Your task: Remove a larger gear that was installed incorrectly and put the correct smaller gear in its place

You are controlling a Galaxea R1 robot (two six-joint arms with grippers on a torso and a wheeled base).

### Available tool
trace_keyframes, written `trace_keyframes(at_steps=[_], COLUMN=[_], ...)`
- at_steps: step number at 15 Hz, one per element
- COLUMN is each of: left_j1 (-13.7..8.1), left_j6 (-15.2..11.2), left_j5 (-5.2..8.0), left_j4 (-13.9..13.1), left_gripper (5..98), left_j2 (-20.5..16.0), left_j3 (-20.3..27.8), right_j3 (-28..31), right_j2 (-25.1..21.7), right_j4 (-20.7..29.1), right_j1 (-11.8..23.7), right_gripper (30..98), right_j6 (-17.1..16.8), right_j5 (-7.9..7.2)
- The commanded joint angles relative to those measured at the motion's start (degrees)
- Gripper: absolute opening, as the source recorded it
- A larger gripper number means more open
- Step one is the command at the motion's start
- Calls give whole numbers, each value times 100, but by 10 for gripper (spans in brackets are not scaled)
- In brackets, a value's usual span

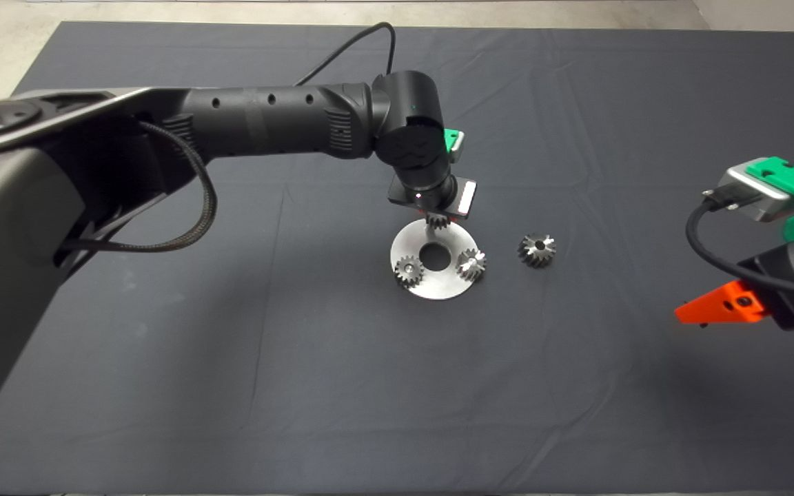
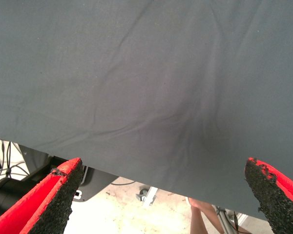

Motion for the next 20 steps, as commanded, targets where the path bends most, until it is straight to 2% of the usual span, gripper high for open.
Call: trace_keyframes(at_steps=[1, 4, 10, 13, 14, 16, 20], left_j1=[-96, -34, -17, -8, -8, -8, -34], left_j6=[63, 252, 269, 374, 375, 375, 383], left_j5=[-4, 56, 102, 111, 125, 269, 278], left_j4=[-37, -37, -28, -19, -19, -10, -1], left_gripper=[352, 352, 352, 352, 352, 352, 352], left_j2=[30, 30, 30, 22, 30, 30, 28], left_j3=[63, 159, 115, 80, 75, 89, 80], right_j3=[24, 24, 32, 31, 27, 33, 33], right_j2=[-14, -5, -5, -13, -14, -14, -23], right_j4=[198, 189, 189, 189, 189, 189, 189], right_j1=[115, 115, 115, 115, 115, 115, 115], right_gripper=[878, 878, 878, 878, 878, 878, 878], right_j6=[32, 32, 32, 32, 32, 32, 32], right_j5=[-211, -211, -211, -211, -211, -211, -211])
